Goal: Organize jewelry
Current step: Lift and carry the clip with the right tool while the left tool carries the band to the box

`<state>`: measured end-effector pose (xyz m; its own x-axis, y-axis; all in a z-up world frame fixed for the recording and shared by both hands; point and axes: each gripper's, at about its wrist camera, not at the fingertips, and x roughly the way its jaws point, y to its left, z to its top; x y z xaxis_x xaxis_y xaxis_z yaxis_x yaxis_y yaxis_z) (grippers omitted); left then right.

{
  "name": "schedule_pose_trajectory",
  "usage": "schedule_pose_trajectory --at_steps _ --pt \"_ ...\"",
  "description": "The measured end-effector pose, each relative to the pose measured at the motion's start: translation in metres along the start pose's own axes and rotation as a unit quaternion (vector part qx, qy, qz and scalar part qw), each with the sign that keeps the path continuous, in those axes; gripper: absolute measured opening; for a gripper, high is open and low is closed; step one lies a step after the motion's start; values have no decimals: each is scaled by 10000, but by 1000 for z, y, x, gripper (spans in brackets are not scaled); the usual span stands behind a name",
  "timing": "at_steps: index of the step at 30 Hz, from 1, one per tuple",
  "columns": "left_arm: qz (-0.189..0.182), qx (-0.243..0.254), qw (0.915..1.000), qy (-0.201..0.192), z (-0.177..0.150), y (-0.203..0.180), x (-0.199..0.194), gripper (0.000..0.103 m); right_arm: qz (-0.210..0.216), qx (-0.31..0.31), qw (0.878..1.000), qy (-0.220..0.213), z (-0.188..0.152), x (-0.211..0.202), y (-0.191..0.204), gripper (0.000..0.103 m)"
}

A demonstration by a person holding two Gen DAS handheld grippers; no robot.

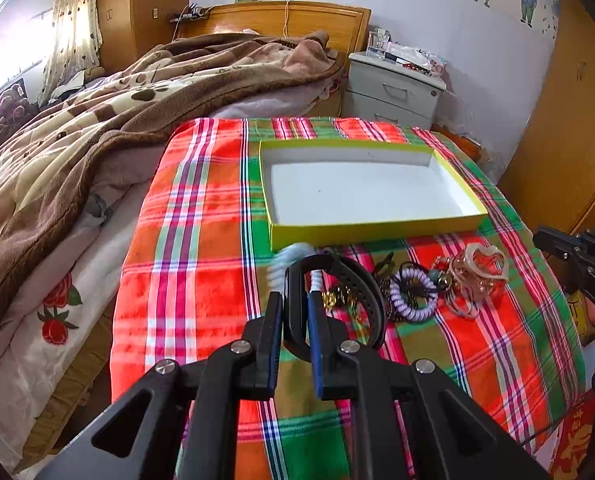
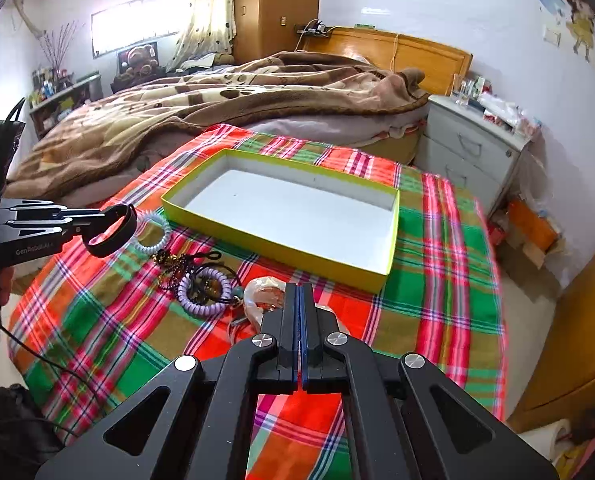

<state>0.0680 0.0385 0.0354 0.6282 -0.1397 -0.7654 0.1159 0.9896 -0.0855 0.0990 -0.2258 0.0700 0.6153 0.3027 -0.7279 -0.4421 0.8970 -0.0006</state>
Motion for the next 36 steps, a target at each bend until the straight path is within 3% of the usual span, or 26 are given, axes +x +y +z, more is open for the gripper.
schedule_pose_trajectory --at_steps 3,5,9,10,15,17,18,20,26,32,36 --pt "-9 -14 10000 -29 4 1 2 13 25 -173 9998 68 -4 6 1 2" --pt "1 -17 10000 -17 5 2 4 13 306 -274 9990 163 -6 12 2 12" --pt "-21 -25 10000 26 6 1 9 13 516 -668 9955 423 -9 29 16 40" --pt "-23 -33 10000 34 6 1 10 13 471 -738 9949 505 -9 34 18 41" --pt "-48 1 10000 14 10 -1 9 13 255 -906 9911 941 -14 56 22 41" --pt "-32 17 10000 -4 13 -2 9 13 201 -902 9910 967 -14 58 21 31" --pt "-32 21 10000 -10 15 -2 9 13 192 -918 9907 988 -15 58 21 20" --pt "-26 12 10000 -6 18 -1 10 13 103 -1005 9898 1002 -14 58 22 13" --pt "-52 19 10000 -48 29 -2 12 13 55 -1012 9905 933 -9 51 17 11" --pt "-84 80 9999 -79 44 -4 17 13 132 -654 9955 668 12 41 0 11" --pt "-140 59 9998 -109 56 -5 22 13 -33 -628 9966 525 30 38 -6 11"
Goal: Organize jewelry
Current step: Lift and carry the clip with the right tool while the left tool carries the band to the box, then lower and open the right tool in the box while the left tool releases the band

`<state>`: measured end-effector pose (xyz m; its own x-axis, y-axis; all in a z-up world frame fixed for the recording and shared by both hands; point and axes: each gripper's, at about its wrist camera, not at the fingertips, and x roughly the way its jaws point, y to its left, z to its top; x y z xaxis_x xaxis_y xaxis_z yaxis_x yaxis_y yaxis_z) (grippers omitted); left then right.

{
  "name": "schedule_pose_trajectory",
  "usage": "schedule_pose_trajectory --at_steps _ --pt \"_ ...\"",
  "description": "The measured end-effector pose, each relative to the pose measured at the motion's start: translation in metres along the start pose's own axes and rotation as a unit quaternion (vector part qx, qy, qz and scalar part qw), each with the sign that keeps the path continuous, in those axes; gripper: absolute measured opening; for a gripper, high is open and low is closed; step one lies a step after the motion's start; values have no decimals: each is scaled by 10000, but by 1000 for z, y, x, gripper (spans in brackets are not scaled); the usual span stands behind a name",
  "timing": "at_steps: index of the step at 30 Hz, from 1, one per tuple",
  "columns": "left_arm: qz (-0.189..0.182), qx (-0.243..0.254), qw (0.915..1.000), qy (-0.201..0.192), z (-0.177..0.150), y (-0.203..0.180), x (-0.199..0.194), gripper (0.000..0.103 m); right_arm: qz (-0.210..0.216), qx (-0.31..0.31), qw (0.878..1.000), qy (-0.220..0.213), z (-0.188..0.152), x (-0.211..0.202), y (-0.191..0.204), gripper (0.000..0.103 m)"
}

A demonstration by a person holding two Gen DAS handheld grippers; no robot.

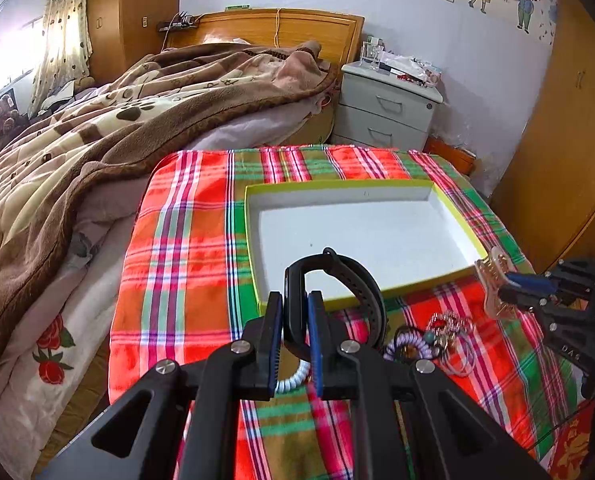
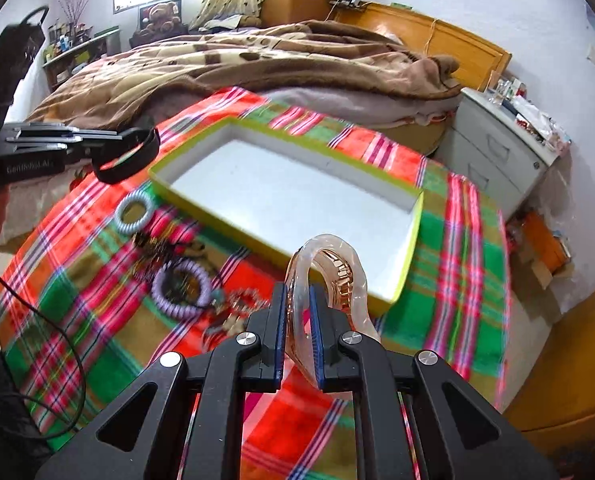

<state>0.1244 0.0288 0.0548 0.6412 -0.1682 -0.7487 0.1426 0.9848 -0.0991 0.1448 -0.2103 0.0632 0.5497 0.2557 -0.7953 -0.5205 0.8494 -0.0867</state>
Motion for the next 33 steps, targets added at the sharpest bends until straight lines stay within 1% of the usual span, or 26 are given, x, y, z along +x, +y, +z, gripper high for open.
schedule_pose_trajectory --at_steps 5,8,14,17,22,27,30,33 --pt "-4 -14 10000 -48 17 1 10 13 -144 72 9999 -32 23 5 -12 11" --pt "-124 -46 9999 -9 28 3 19 13 -212 149 9997 -7 36 13 -20 11" --pt "-116 -51 9999 -9 46 4 38 13 -237 284 9993 103 61 35 -41 11" --pt "-124 -66 9999 61 52 4 50 13 -179 428 9987 225 71 52 -52 11" --pt "-284 -204 9991 222 58 5 74 13 -86 583 9973 437 76 77 -63 11" --pt "-304 -219 9984 421 63 3 100 13 -72 634 9959 641 78 98 -69 11" --pt "-206 -171 9984 495 63 2 112 13 -78 683 9951 711 80 107 -73 11" --pt "-224 -211 9976 622 64 3 123 13 -73 727 9944 759 82 113 -75 11"
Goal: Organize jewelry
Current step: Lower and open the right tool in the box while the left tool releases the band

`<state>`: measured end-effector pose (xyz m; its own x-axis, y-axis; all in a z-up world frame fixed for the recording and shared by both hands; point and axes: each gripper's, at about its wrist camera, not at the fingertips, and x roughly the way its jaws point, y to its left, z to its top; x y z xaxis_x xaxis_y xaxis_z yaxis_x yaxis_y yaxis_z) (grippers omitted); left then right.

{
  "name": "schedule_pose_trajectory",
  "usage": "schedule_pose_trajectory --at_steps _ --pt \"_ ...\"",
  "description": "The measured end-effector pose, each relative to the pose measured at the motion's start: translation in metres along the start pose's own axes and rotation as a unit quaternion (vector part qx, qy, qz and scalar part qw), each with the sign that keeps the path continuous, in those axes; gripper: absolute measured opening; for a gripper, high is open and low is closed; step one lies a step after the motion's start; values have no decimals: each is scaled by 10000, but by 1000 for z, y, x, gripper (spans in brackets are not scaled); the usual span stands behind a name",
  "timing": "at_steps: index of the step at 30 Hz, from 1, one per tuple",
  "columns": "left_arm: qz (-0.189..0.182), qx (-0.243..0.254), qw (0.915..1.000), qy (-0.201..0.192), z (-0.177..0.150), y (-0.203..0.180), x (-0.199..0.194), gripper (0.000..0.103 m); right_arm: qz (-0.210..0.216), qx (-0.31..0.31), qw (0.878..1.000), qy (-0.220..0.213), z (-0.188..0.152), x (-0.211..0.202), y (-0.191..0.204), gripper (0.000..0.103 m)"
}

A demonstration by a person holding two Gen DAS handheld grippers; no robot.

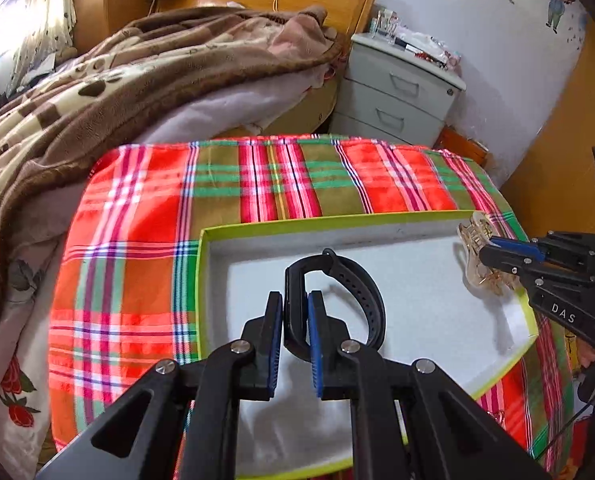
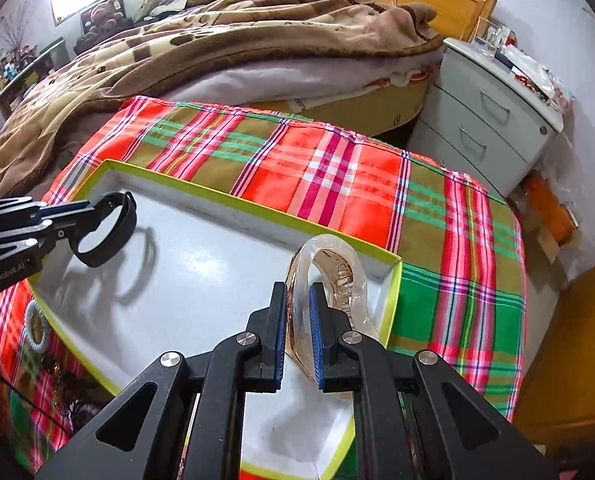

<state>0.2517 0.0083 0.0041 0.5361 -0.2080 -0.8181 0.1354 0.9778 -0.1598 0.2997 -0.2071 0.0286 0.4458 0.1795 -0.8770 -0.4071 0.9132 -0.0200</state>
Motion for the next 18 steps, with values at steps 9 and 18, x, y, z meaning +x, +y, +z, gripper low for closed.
schedule_pose_trajectory --at_steps 9,18 --pt "118 -55 9999 113 -1 4 16 13 -101 51 9999 31 7 11 -2 11" --pt "133 -97 9995 262 -2 7 24 14 -162 61 9998 -14 8 13 0 12"
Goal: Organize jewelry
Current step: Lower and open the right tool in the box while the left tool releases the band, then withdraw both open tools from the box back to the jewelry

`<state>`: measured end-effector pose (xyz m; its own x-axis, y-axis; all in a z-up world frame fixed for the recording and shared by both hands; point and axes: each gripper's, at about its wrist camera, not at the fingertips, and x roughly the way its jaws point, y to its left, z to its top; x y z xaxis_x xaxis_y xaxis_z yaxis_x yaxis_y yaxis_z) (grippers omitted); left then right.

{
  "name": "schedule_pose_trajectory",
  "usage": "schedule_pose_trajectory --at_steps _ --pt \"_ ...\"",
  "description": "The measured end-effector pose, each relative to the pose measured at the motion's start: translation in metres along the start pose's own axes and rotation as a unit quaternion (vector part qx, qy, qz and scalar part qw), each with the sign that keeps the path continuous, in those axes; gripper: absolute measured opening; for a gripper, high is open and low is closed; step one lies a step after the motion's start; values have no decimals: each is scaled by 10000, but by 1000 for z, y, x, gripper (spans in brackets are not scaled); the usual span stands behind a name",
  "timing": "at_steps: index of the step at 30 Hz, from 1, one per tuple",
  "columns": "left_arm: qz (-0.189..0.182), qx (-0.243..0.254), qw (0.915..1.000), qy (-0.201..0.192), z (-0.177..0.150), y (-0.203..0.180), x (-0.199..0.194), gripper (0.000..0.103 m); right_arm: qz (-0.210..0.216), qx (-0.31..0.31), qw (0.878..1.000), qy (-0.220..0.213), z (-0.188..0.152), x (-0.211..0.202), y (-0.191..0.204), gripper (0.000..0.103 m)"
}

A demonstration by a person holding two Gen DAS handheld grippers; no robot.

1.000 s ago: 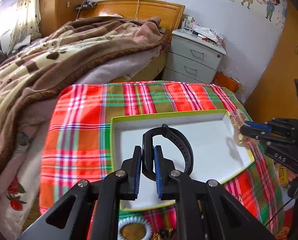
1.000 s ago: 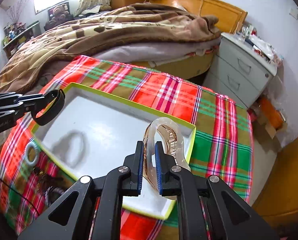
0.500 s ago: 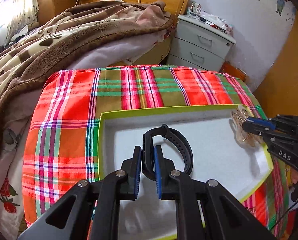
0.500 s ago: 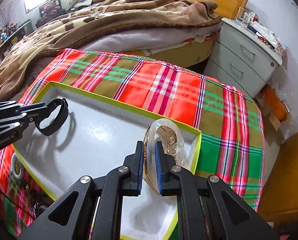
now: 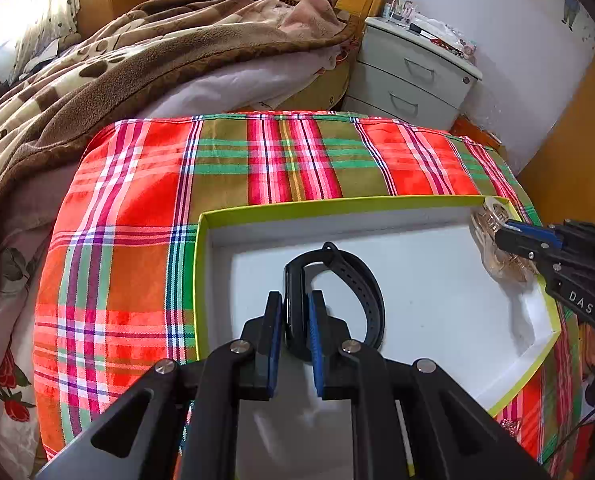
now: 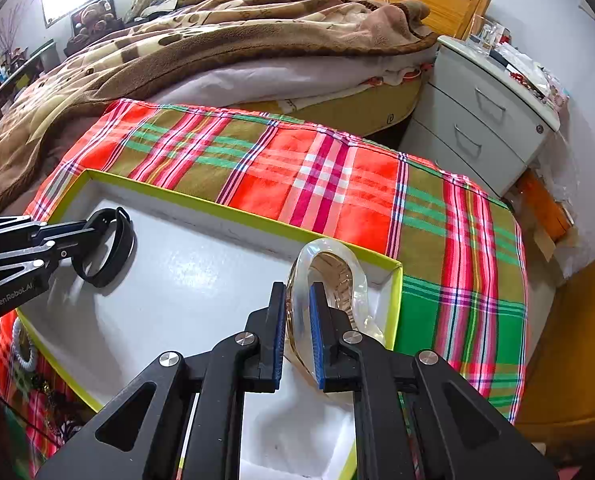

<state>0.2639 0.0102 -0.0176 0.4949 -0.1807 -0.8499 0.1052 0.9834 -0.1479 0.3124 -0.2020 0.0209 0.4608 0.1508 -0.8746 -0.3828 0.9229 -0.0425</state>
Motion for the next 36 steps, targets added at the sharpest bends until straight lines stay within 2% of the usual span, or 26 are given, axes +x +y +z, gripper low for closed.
schedule_pose_trajectory --at_steps 1,3,5,9,11,15,20,26,30,36 --pt "24 15 10000 -10 0 -1 0 15 -7 0 10000 -8 0 0 0 12" --pt "45 7 10000 9 1 -1 1 23 -4 16 10000 -36 0 -1 0 12" --pt "33 -20 10000 35 1 1 1 25 -27 26 10000 -79 -1 -4 0 13" --pt "96 3 9999 -103 0 2 -9 35 -89 90 9997 -230 0 -12 0 17" --pt "-19 -44 9999 -146 -1 3 -16 36 -74 133 9994 -322 -1 -19 0 19" --pt "43 28 9993 -359 -7 3 -36 40 -77 135 9984 -535 -8 -36 2 30" --pt "-11 -47 9986 -532 -20 7 -62 41 -14 244 9963 -822 -21 -61 6 30" --pt "-121 -254 9976 -632 -48 18 -89 45 -19 432 9914 -1237 -52 -95 18 30" --pt "-302 -420 9974 -510 -69 27 -99 46 -10 471 9875 -1505 -82 -114 32 33" --pt "-470 -635 9946 -680 -104 33 -112 47 54 799 9843 -1575 -125 -123 45 33"
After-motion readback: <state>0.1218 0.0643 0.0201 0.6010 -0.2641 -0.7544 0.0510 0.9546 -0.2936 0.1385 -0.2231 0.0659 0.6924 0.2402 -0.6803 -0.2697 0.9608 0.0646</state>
